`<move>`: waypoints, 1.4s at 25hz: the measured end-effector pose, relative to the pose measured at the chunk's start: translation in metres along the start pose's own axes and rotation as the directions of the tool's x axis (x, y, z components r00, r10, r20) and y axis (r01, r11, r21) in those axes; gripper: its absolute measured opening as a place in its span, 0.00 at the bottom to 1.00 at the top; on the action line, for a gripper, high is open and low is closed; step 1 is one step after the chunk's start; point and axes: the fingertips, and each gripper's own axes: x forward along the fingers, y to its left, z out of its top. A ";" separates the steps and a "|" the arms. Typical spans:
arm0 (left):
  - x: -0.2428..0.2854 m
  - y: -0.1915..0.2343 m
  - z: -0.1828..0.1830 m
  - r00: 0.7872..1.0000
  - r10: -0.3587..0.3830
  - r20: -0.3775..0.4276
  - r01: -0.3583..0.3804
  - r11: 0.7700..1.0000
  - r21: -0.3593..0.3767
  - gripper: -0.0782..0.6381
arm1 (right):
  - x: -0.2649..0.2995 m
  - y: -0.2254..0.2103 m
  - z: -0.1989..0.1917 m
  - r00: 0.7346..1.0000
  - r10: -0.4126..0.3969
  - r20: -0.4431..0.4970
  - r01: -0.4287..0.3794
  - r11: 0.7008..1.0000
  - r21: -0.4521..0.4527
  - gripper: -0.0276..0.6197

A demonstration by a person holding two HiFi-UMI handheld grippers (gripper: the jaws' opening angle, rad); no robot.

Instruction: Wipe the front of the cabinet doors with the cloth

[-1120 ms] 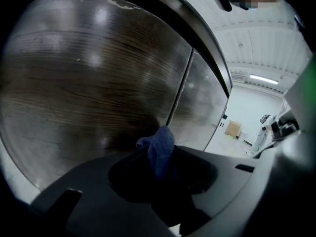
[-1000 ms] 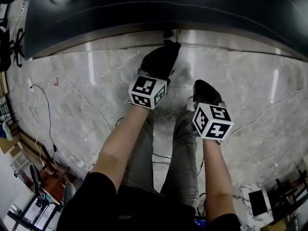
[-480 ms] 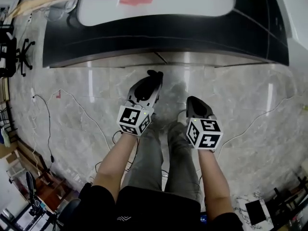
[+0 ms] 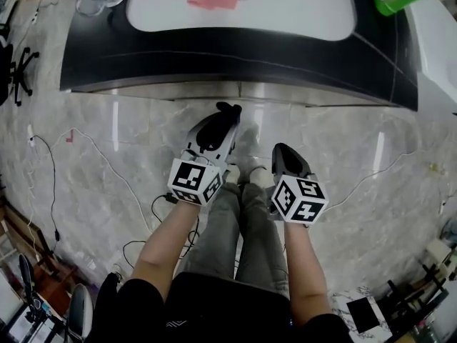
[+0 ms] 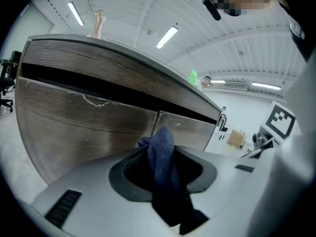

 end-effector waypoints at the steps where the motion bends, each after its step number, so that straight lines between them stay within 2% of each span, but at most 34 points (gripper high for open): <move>1: 0.001 -0.001 0.005 1.000 -0.008 0.007 0.008 1.000 0.017 0.28 | -0.002 0.001 0.004 1.000 -0.008 0.011 0.008 1.000 0.008 0.10; 5: 0.008 -0.006 0.019 0.999 -0.010 0.031 0.006 0.993 0.119 0.28 | -0.004 0.009 0.008 1.000 0.001 0.023 -0.001 1.000 0.008 0.10; 9: 0.023 -0.012 0.037 0.996 0.014 0.090 -0.024 0.995 0.101 0.28 | -0.003 0.007 0.005 0.999 0.031 0.010 -0.031 1.000 -0.007 0.10; 12: 0.034 -0.014 0.042 0.994 0.045 0.104 -0.056 0.993 0.101 0.28 | -0.002 -0.003 0.004 0.998 0.055 -0.004 -0.055 0.998 -0.003 0.10; 14: 0.041 -0.018 0.042 0.992 0.062 0.113 -0.074 0.992 0.098 0.28 | -0.004 -0.013 0.010 0.997 0.071 -0.014 -0.071 0.997 -0.034 0.10; 18: 0.057 -0.037 0.036 0.989 0.097 0.113 -0.111 0.987 0.119 0.28 | -0.015 -0.044 0.029 0.996 0.086 -0.002 -0.086 0.992 -0.090 0.10; 27: 0.092 -0.073 0.033 0.977 0.163 0.141 -0.177 0.979 0.099 0.29 | -0.038 -0.118 0.048 0.998 0.061 0.033 -0.059 0.997 -0.054 0.10; 30: 0.103 -0.096 0.031 0.979 0.145 0.146 -0.161 0.981 0.106 0.29 | -0.048 -0.137 0.045 0.998 0.052 0.038 -0.051 0.998 -0.031 0.10; 35: 0.131 -0.155 0.033 0.990 0.031 0.137 -0.052 0.988 0.146 0.29 | -0.064 -0.168 0.043 0.998 0.028 0.050 -0.029 1.000 0.007 0.10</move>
